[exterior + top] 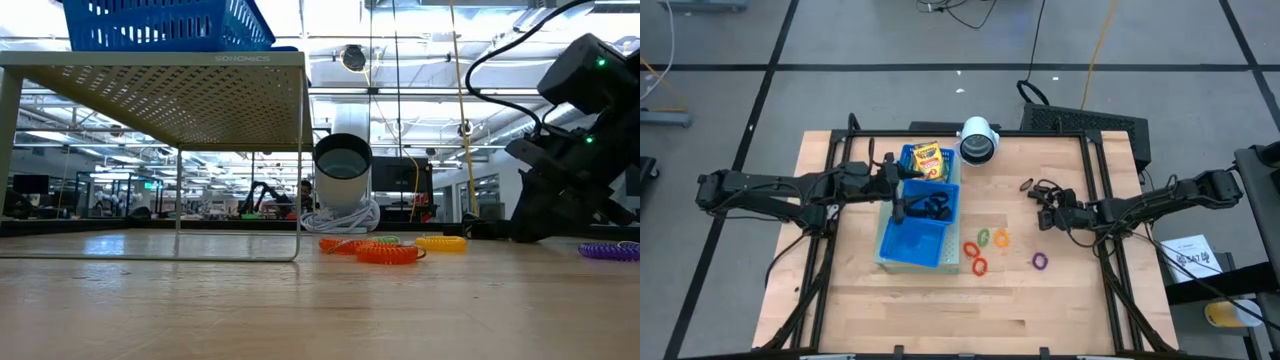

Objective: Pick & Place Office Desk Supplies
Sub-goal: Put the black rubber band into the middle blue bin on the shelf

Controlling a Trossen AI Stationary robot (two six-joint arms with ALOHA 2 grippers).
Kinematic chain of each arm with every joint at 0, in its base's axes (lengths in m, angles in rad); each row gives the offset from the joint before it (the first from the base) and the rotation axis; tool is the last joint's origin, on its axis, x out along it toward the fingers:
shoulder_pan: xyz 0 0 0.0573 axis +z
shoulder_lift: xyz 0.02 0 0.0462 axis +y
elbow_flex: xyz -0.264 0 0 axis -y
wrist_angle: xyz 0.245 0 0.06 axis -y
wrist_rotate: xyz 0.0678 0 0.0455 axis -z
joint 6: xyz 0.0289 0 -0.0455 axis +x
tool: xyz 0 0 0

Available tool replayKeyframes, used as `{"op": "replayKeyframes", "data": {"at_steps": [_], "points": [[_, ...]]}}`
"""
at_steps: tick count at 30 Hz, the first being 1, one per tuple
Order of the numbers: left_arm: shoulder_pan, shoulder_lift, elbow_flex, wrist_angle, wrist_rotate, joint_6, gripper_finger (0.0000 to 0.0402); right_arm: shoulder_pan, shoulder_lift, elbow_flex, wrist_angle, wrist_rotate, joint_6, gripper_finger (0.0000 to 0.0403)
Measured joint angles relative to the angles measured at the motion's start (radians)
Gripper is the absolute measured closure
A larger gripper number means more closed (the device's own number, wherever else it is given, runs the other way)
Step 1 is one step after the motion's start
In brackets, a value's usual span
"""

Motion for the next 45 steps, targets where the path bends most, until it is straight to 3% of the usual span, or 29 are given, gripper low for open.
{"op": "replayKeyframes", "data": {"at_steps": [10, 17, 24, 29, 32, 36, 41, 45], "points": [[0.0, 0.0, 0.0, 0.0, 0.0, -0.016, 0.0107, 0.0, 0.002, -0.003, 0.015, 0.007, -0.081, 0.0333], [0.0, 0.0, 0.0, 0.0, 0.0, -0.046, 0.0107, 0.0, 0.003, -0.004, 0.244, -0.017, -0.312, 0.0391], [0.0, 0.0, 0.0, 0.063, 0.012, -0.092, 0.0107, 0.0, 0.002, -0.003, 0.663, -0.054, -0.703, 0.0378], [-0.001, 0.038, 0.001, 0.176, 0.085, -0.093, 0.0108, 0.0, 0.002, -0.002, 0.943, -0.058, -0.989, 0.0385], [-0.001, 0.08, 0.002, 0.279, 0.137, -0.093, 0.0108, -0.001, 0.002, -0.002, 1.058, -0.113, -1.102, 0.0391], [-0.001, 0.149, 0.009, 0.373, 0.161, -0.11, 0.0108, -0.001, 0.002, -0.002, 1.153, -0.179, -1.185, 0.0386], [-0.001, 0.248, 0.109, 0.356, 0.169, -0.116, 0.0108, -0.001, 0.018, 0.025, 1.178, -0.208, -1.235, 0.0385], [-0.001, 0.347, 0.206, 0.33, 0.24, -0.081, 0.0108, -0.001, 0.078, 0.071, 1.18, -0.239, -1.259, 0.0386]]}}
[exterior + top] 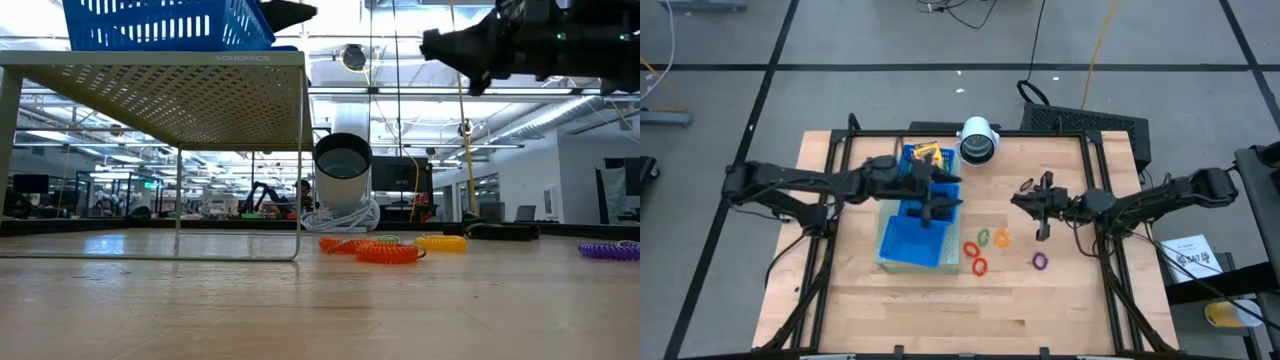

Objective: Pick & Place Office Desk Supplies
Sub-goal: Put the black rubber band into the middle blue bin on the shelf

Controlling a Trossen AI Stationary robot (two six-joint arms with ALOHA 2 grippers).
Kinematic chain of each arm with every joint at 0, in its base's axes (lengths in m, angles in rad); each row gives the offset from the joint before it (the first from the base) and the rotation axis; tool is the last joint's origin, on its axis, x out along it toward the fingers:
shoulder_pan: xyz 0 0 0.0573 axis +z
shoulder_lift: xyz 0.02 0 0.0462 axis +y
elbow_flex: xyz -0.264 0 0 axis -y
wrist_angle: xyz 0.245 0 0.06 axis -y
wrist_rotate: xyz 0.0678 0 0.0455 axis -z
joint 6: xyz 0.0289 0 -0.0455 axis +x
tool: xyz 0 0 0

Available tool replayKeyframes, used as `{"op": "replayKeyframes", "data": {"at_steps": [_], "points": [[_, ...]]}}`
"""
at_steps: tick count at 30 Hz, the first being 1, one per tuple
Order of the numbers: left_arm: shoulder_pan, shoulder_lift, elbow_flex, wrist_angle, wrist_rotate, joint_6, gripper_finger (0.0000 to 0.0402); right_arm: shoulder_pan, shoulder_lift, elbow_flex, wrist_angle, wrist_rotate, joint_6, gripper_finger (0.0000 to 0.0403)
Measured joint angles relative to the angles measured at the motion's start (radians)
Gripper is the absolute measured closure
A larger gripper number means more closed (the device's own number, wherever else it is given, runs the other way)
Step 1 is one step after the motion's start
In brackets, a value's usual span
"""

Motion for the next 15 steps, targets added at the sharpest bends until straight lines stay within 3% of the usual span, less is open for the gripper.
{"op": "replayKeyframes", "data": {"at_steps": [6, 15], "points": [[-0.001, 0.143, 0.102, -0.001, 0.066, 0.016, 0.0108, 0.001, 0.111, 0.078, 0.069, -0.117, -0.051, 0.0386], [-0.04, 0.27, 0.194, 0.04, 0.112, 0.025, 0.0108, 0.0, 0.255, 0.177, 0.116, -0.146, -0.103, 0.0387]]}}
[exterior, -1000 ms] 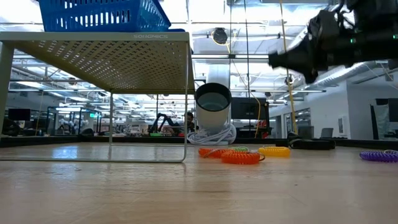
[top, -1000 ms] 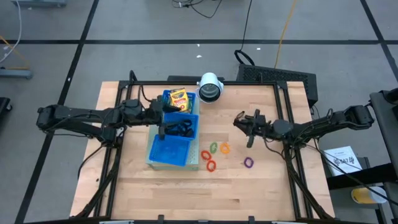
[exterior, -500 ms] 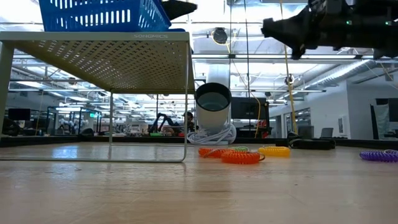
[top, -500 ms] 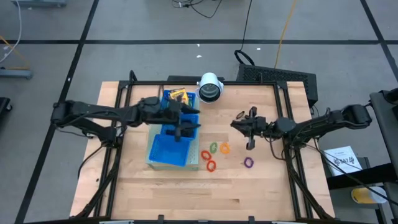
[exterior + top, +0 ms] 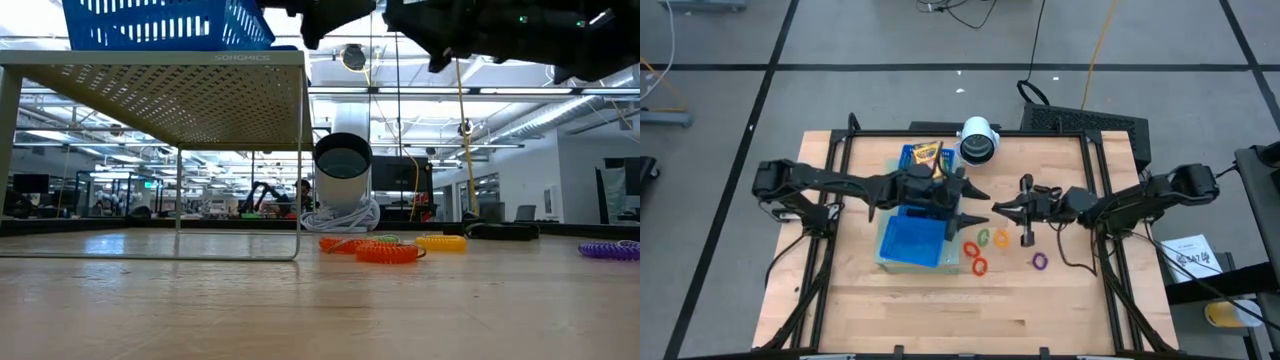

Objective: Pick & Place Office Desk Supplies
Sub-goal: Put the black rubber band into the middle blue bin on the shelf

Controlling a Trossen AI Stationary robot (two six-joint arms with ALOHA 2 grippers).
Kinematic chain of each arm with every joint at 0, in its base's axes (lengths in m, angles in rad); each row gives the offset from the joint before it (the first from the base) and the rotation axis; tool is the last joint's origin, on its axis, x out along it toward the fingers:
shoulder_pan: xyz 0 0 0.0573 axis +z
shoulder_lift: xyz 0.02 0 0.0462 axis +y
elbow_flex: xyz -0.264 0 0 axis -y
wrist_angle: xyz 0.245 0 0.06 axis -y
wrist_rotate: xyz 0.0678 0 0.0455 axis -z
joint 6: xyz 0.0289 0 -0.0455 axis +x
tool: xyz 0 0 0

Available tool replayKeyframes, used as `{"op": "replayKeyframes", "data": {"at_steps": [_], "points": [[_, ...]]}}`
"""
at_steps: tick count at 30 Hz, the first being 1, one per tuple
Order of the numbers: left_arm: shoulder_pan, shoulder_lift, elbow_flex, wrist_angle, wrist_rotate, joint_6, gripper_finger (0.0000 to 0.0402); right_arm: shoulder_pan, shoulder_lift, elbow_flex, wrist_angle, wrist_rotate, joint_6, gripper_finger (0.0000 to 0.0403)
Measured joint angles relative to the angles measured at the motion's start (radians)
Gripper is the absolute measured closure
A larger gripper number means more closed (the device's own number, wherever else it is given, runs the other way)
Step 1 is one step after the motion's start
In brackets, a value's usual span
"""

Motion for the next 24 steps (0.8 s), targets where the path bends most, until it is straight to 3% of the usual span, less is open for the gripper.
{"op": "replayKeyframes", "data": {"at_steps": [7, 16, 19, 24], "points": [[-0.007, 0.034, 0.031, -0.006, -0.001, 0.007, 0.0108, 0.003, 0.095, 0.078, 0.018, -0.038, -0.006, 0.0387], [-0.007, 0.034, 0.03, -0.025, -0.007, 0.007, 0.0111, 0.002, 0.103, 0.089, 0.024, -0.058, -0.007, 0.0387], [-0.007, 0.034, 0.03, -0.033, -0.007, -0.002, 0.0134, 0.002, 0.103, 0.089, 0.015, -0.058, -0.007, 0.0387], [-0.007, 0.034, 0.03, -0.029, -0.008, -0.01, 0.0208, 0.002, 0.103, 0.089, 0.013, -0.058, -0.007, 0.0387]]}}
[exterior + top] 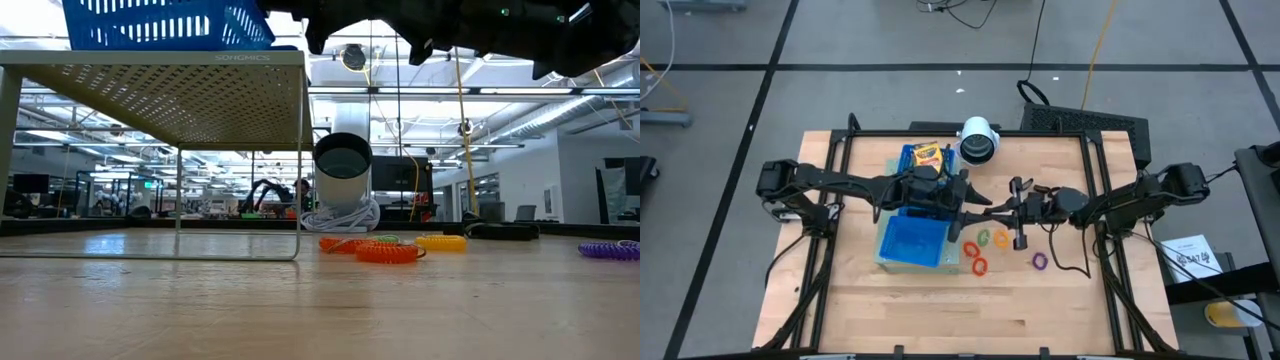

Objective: Pick & Place Office Desk Supplies
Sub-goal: Put the black rubber band into the middle blue bin on the shelf

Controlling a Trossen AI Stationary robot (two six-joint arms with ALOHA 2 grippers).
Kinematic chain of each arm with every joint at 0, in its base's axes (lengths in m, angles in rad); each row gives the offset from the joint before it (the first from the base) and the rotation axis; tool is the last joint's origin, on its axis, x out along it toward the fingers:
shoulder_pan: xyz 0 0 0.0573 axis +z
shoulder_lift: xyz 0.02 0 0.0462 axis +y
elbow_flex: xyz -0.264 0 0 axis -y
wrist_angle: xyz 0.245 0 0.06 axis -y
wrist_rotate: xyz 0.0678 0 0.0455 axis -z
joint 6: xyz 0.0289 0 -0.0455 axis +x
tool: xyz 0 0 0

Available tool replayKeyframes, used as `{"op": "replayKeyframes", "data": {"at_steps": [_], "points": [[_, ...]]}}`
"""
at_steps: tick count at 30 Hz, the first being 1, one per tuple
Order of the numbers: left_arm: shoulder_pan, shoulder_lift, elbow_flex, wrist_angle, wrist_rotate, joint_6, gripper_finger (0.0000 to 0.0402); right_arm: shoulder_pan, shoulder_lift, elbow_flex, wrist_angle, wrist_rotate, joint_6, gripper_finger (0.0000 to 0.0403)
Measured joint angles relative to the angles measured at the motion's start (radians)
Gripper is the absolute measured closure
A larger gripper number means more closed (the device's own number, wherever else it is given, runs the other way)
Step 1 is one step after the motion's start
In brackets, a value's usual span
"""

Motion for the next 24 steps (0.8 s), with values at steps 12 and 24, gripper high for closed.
{"op": "replayKeyframes", "data": {"at_steps": [12, 24], "points": [[0.0, 0.0, -0.001, 0.005, -0.002, 0.043, 0.0339, 0.0, 0.0, 0.0, -0.035, 0.001, 0.0, 0.0387], [0.0, -0.002, -0.001, -0.006, 0.001, 0.056, 0.0387, 0.0, 0.0, -0.001, -0.042, 0.004, 0.0, 0.0374]]}}
